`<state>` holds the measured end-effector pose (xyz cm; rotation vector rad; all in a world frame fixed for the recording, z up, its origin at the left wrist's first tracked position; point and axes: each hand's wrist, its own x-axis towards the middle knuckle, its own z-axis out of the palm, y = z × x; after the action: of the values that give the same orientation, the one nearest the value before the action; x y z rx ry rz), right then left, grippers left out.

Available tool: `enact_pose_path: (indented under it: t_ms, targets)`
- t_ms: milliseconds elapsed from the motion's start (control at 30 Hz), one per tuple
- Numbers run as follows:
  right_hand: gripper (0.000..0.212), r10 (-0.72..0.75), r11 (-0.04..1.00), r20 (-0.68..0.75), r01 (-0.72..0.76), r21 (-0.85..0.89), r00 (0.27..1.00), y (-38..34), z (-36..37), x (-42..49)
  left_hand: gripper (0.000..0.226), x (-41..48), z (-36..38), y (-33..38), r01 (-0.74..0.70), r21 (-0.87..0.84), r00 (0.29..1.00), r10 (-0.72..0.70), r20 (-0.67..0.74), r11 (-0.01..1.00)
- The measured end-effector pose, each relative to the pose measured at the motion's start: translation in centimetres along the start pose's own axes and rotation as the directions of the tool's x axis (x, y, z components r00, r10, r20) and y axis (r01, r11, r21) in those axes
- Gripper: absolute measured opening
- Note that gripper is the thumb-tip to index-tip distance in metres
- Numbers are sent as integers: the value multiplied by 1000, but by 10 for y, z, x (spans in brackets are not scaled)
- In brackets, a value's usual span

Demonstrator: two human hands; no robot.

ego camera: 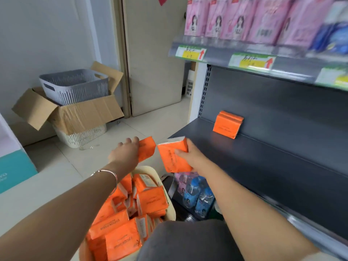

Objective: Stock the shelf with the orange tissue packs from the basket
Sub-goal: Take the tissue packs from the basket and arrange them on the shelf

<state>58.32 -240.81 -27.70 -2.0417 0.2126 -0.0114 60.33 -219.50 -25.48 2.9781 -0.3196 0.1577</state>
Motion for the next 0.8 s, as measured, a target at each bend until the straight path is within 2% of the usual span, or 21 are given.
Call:
enact_pose_path:
  t_ms: [100,233,367,567,800]
  targets:
    - [52,-44,995,-153,29,-97,987,-7,-33,0,33,9,-10,27,-26,-153,999,20,-38,988]
    - [50,0,985,-338,-59,-164,941,-4,-77,-7,35,18,-13,70,-115,-282,993,103,-57,952]
    - [50,22,943,-441,-165,-289,897,17,-115,-8,38,29,-5,106,-231,-357,973,225,-59,905]
    - [52,-69,782,-481,-252,-569,874,41,-158,15,43,63,5,140,-367,-209,930,357,-86,906]
    - [48,-162,706,-427,-198,-680,890,52,-179,70,46,121,16,179,-490,-90,871,484,-86,867]
